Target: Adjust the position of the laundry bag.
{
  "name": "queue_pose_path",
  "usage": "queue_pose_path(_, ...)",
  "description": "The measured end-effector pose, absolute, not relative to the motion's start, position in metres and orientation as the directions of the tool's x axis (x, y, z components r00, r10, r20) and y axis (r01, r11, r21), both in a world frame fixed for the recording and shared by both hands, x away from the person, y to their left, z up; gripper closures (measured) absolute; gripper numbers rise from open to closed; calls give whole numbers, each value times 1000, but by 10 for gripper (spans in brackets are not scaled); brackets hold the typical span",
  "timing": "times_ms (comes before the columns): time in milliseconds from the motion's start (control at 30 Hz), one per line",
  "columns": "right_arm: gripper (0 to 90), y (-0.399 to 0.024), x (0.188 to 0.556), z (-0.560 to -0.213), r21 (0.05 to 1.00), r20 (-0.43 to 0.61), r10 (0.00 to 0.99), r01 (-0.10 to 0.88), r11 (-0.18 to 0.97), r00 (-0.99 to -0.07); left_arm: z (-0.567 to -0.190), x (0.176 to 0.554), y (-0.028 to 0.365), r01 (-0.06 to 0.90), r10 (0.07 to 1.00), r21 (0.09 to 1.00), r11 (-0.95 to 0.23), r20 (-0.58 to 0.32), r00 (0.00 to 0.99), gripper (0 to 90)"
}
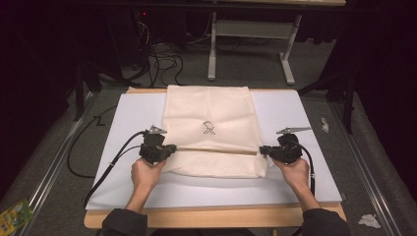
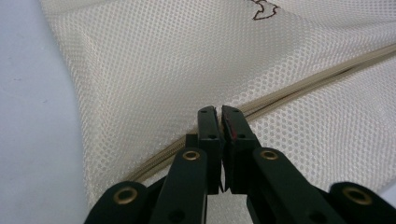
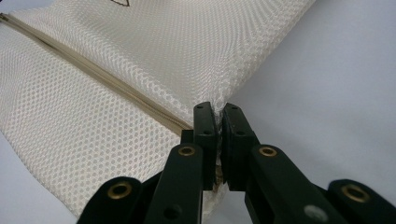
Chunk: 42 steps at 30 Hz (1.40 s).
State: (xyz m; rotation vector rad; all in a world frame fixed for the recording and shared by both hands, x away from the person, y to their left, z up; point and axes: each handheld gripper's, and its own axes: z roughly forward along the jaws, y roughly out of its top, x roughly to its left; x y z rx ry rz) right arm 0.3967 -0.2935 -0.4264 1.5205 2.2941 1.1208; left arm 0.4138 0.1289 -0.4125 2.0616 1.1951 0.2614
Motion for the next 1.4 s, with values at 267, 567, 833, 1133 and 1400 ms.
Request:
queue_pose_path(267,872,-297,396,-426,665,249,853,721,194,-459,-412,413,139,671,838,678,-300,-148,525,875)
queue_pose_path(567,871,-300,396,-425,674,265,851,718,173,-454,-409,413,147,669,848,685,-290,-141,511,874)
queue_pose_path(833,871,-302,397,-424,678,270,852,717,162,-448,-408,413,153,667,852,690,-281,-141,504,875)
queue_pose_path(1133,871,-307,398,-422,682,266,860,716,151,-435,-406,413,160,668,862,694,-267,-138,488,875)
queue_pose_path(1400,872,-308,400,-420,687,267,864,713,141,-428,-406,414,165,669,869,696,-261,-133,477,875)
